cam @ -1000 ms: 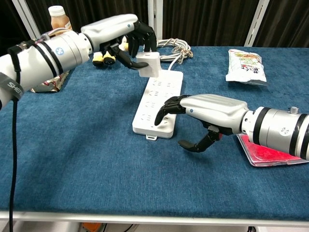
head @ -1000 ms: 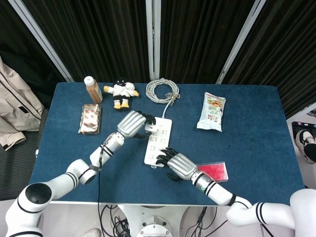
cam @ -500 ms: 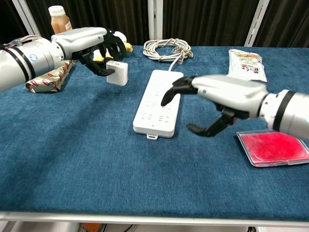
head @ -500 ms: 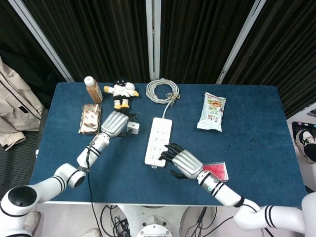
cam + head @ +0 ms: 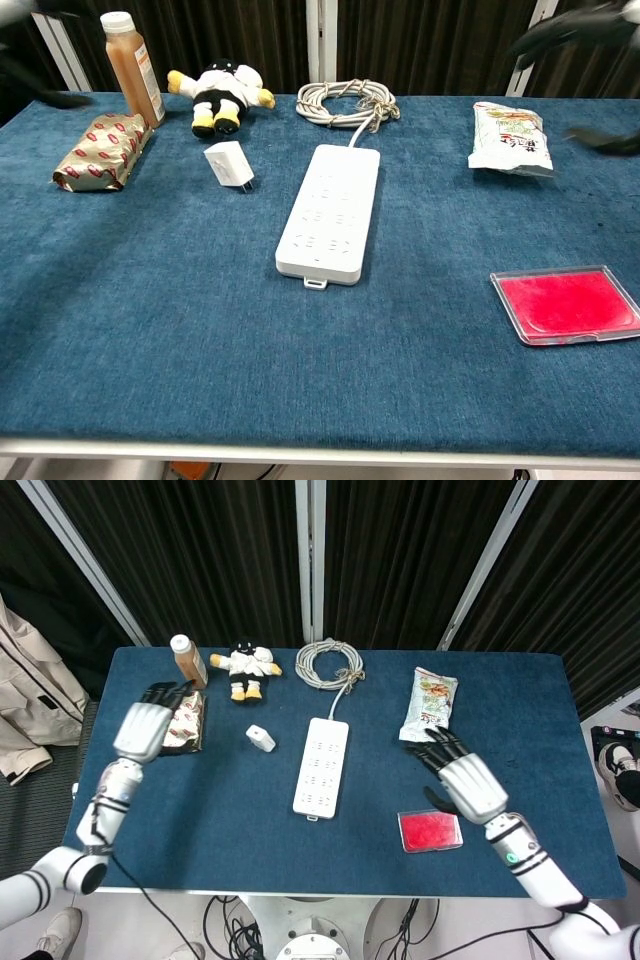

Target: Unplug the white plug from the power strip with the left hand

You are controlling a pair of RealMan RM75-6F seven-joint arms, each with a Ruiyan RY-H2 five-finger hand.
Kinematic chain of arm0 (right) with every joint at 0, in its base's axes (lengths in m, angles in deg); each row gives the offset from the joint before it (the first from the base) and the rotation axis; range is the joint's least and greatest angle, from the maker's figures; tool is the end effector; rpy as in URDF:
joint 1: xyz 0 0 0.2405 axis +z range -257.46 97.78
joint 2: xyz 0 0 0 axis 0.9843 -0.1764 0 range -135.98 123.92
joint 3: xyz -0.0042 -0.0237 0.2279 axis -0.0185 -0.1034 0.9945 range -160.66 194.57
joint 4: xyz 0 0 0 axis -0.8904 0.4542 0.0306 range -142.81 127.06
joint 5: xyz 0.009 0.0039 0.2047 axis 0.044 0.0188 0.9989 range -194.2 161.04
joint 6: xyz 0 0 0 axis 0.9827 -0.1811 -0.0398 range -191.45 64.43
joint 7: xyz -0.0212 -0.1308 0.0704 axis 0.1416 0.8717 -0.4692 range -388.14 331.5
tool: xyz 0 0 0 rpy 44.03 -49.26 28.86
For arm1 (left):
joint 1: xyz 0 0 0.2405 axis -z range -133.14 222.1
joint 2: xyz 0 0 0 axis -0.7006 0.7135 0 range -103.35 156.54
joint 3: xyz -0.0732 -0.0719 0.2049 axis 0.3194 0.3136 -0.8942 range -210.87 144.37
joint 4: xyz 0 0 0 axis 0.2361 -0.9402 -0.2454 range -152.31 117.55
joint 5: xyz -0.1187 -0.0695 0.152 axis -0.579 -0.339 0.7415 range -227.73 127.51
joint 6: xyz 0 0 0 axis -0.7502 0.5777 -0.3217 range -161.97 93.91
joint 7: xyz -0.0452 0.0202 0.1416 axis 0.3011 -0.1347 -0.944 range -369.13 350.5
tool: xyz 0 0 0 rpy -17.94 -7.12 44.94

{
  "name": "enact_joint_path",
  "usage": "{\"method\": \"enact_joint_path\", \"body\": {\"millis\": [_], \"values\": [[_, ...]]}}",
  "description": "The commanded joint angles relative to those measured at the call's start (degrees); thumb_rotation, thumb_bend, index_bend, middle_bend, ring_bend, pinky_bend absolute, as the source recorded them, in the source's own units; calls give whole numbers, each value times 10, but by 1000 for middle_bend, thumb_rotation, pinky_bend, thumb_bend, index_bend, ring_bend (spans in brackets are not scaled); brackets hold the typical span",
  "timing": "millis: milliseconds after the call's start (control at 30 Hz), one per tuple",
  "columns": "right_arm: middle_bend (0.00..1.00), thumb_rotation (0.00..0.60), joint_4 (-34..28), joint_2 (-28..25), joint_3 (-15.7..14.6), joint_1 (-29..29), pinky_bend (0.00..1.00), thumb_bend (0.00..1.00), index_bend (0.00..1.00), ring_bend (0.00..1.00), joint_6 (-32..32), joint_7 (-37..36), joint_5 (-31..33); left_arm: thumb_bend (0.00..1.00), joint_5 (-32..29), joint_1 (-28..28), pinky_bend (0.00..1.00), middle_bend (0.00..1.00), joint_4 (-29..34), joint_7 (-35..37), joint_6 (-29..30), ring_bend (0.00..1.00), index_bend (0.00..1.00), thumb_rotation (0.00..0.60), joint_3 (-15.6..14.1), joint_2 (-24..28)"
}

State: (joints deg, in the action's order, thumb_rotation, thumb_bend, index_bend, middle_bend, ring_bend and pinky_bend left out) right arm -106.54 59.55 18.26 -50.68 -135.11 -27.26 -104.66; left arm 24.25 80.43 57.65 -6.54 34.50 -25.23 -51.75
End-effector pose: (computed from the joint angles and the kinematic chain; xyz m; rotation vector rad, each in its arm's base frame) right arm -0.1727 -0.2659 0.0967 1.8275 -0.8489 1.1228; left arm -0.2018 0.3524 0.0919 -1.5830 -0.8235 -1.0936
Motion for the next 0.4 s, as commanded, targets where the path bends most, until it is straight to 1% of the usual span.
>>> {"method": "enact_joint_path", "body": {"millis": [33, 100, 200, 333, 400], "values": [[141, 600, 1, -42, -11, -52, 51, 327, 23, 19, -60, -6, 1, 198, -31, -90, 110, 205, 62, -30, 79, 84, 62, 600, -22, 74], [129, 600, 8, -53, -13, -77, 51, 327, 0, 11, -88, -14, 4, 198, -39, -130, 95, 201, 79, -36, 111, 84, 63, 600, -34, 95], [123, 600, 19, -59, -18, -110, 51, 327, 0, 2, -123, -33, 7, 198, -36, -182, 77, 196, 106, -39, 154, 84, 63, 600, -56, 118], [123, 600, 37, -51, -26, -145, 51, 327, 0, 2, -154, -67, 4, 198, -15, -237, 62, 194, 133, -21, 199, 84, 83, 600, -82, 134], [123, 600, 49, -44, -33, -159, 51, 327, 0, 1, -164, -79, -4, 198, -5, -261, 62, 195, 139, -27, 221, 84, 88, 600, -93, 133]]}}
